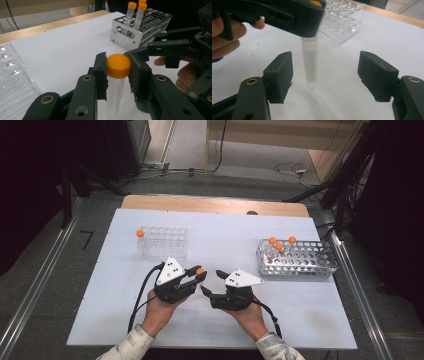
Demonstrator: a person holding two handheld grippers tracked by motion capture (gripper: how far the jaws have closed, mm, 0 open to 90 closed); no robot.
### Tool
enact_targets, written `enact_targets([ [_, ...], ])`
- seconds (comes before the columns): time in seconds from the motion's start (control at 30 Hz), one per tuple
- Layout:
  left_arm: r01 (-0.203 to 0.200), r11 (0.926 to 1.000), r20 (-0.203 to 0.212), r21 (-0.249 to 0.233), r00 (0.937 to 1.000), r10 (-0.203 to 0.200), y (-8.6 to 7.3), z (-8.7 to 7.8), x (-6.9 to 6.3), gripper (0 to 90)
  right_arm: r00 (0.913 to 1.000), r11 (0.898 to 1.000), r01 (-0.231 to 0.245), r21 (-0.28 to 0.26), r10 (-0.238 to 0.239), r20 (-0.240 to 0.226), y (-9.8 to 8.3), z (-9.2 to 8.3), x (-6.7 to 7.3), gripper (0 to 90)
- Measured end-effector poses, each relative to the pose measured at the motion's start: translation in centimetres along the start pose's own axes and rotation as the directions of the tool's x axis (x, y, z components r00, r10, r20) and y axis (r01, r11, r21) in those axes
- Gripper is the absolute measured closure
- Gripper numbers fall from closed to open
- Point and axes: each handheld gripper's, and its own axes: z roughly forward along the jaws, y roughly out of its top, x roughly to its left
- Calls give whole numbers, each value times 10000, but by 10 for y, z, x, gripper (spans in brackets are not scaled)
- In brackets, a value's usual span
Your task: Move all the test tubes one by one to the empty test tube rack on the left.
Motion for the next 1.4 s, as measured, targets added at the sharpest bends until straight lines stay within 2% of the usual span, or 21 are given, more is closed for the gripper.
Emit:
enact_targets([
  [0.1,148,9999,-31,35,9999,-148,1,-2,5,704,9997,9999,-139,-76,141,192,0,-4,-5,209],
  [0.2,274,9996,-82,-15,9996,-274,1,-3,8,704,9981,9990,-308,312,291,550,-1,-6,-12,161],
  [0.37,315,9995,-191,-27,9993,-315,2,-5,12,704,9914,9977,-608,312,568,1175,-3,-12,-19,121],
  [0.47,350,9994,-247,-22,9991,-351,3,-6,14,704,9877,9960,-839,312,790,1347,-2,-14,-24,120],
  [0.6,374,9993,-348,-88,9987,-377,6,-10,18,704,9863,9953,-903,353,845,1413,-3,-14,-25,118],
  [0.77,666,9971,-498,-364,9964,-683,12,-15,28,704,9881,9957,-890,267,849,1283,-3,-16,-26,130],
  [0.87,710,9964,-684,-459,9949,-741,16,-20,34,704,9880,9955,-939,150,913,1248,-3,-17,-26,134],
  [0.97,809,9954,-898,-520,9923,-853,19,-24,41,704,9884,9957,-922,131,899,1227,-3,-17,-26,138],
  [1.4,810,9952,-1723,-549,9810,-894,33,-34,67,704,9889,9956,-927,113,907,1177,-3,-17,-27,147],
])
